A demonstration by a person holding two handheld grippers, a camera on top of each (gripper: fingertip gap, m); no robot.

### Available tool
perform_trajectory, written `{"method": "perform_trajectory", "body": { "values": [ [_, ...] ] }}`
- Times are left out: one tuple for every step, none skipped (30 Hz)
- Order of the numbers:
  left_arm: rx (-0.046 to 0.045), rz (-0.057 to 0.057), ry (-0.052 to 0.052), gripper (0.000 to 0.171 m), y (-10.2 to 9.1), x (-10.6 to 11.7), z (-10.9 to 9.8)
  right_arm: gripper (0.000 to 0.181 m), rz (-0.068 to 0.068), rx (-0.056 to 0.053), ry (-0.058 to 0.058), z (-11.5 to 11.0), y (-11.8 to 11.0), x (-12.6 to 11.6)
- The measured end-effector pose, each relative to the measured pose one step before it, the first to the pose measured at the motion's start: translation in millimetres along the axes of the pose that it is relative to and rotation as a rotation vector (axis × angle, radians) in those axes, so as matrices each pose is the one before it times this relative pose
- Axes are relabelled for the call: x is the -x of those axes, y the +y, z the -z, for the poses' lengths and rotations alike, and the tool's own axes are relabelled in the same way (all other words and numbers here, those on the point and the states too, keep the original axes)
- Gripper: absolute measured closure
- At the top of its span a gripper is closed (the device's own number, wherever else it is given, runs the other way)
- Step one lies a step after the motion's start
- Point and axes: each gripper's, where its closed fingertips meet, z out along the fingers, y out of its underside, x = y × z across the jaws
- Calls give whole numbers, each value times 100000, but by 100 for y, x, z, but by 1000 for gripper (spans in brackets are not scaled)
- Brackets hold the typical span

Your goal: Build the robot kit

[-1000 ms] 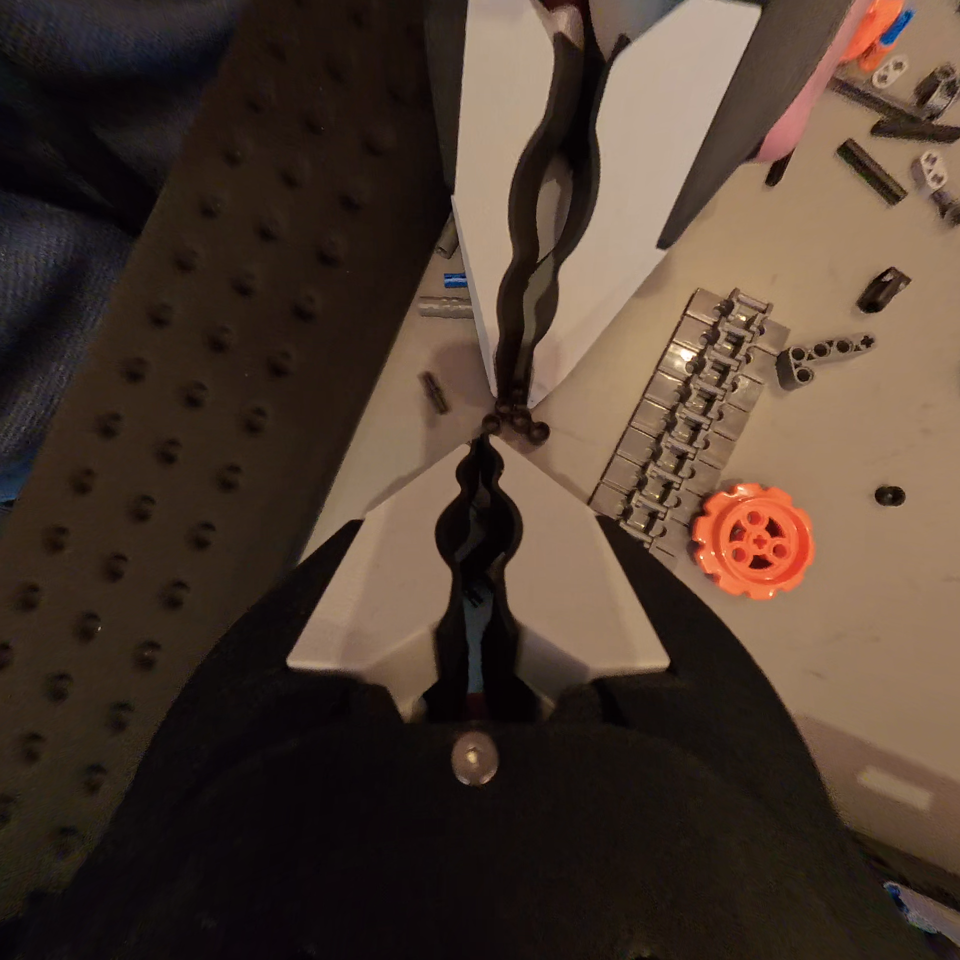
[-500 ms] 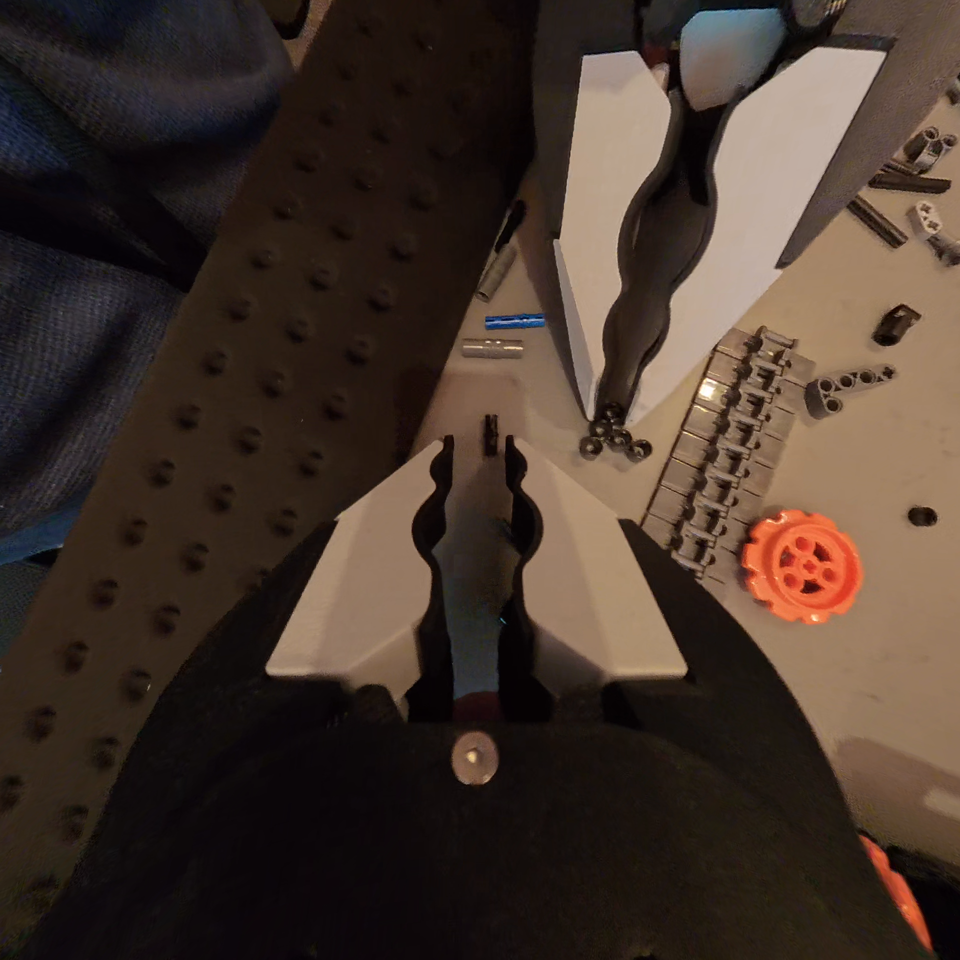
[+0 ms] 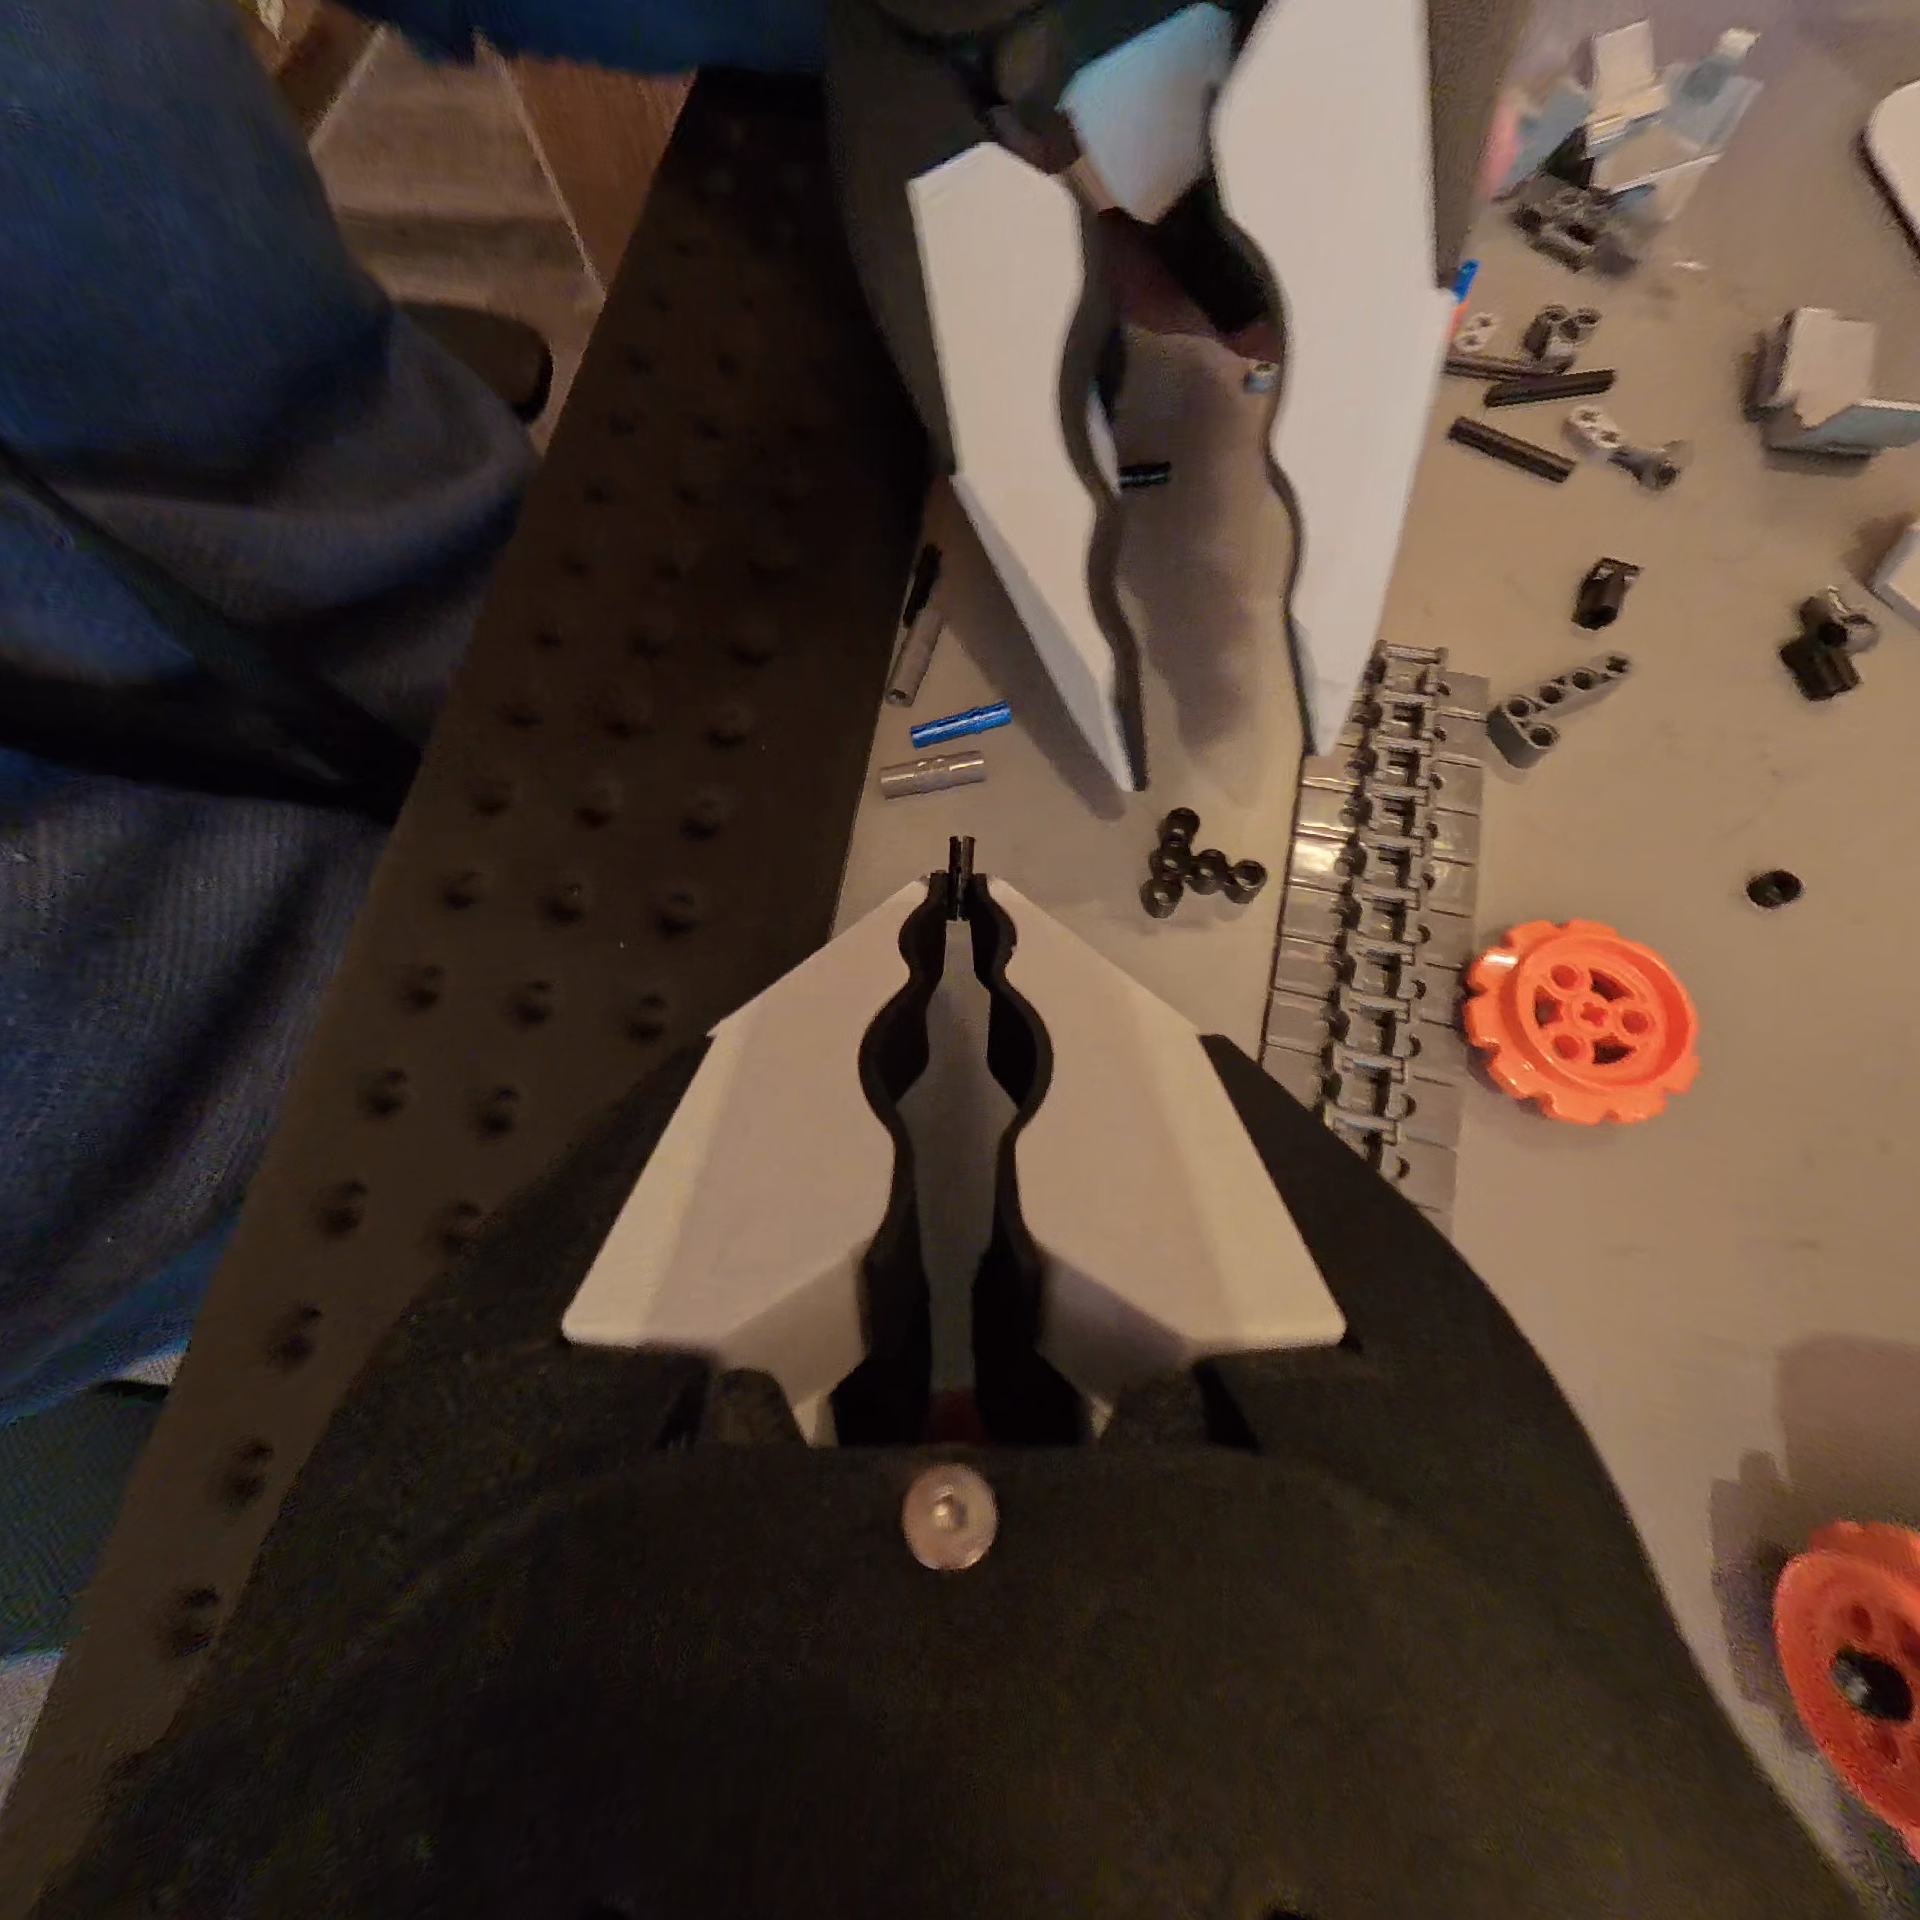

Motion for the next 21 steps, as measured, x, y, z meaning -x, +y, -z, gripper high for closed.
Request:
{"method": "perform_trajectory", "body": {
  "values": [
    [-2738, -2894, -1542, 142, -820, -105, 246, 180, -2120, -2385, 668, 292, -195, -196],
    [-2580, -3516, -1330, 142, -810, -209, 123, 180, -2232, -2911, 558, 339, -280, -234],
    [-1980, -3514, -551, 142, -700, -353, 14, 180, -2599, -3149, -369, 364, -307, -171],
    [-1379, -3423, -652, 141, -568, -328, -58, 180, -2496, -2782, -213, 333, -263, -196],
    [-1378, -3976, -1066, 141, -540, -269, -54, 180, -2058, -2297, 1174, 304, -204, -382],
    [-1348, -4463, -887, 143, -499, -286, -37, 180, -1812, -2137, 465, 273, -187, -228],
    [-1312, -4201, -2074, 143, -480, -73, -41, 180, -1942, -2142, -972, 243, -211, 41],
    [-864, -3202, -2706, 146, -420, 92, -94, 180, -1676, -1847, -366, 168, -192, 40],
    [-911, -2456, -1043, 147, -403, -119, -116, 180, -958, -1126, 115, 121, -102, 32],
    [-1477, -2508, -1936, 148, -449, 11, -100, 180, -568, -788, -631, 85, -35, 190],
    [-310, -2151, -1810, 151, -262, 57, -153, 180, -597, -956, -869, 65, -47, 245],
    [30, -1477, -814, 153, -184, -61, -192, 180, -610, -884, -493, 72, -29, 179],
    [-838, -1246, -904, 155, -285, -59, -169, 180, -557, -535, -386, 75, 42, 157],
    [-2, -891, -363, 155, -138, -89, -195, 180, -451, -367, -273, 76, 74, 144],
    [232, -854, -483, 155, -50, -35, -193, 180, -303, -249, 306, 98, 106, 43],
    [-722, -381, 189, 156, -152, -100, -120, 180, -292, -280, 115, 123, 112, 59],
    [-772, 694, 476, 157, -157, -71, -81, 180, -552, -555, -343, 138, 83, 119],
    [-591, 828, 299, 157, -121, 12, -52, 180, -698, -910, -156, 134, 11, 74],
    [-717, 414, -459, 158, -124, 112, -21, 180, -846, -1225, 35, 163, -98, 38],
    [-685, 376, -678, 159, -168, 142, -8, 180, -746, -1345, 37, 180, -150, 37],
    [-532, 156, -886, 160, -155, 149, -18, 180, -704, -1392, 80, 179, -157, 37]
  ]
}}
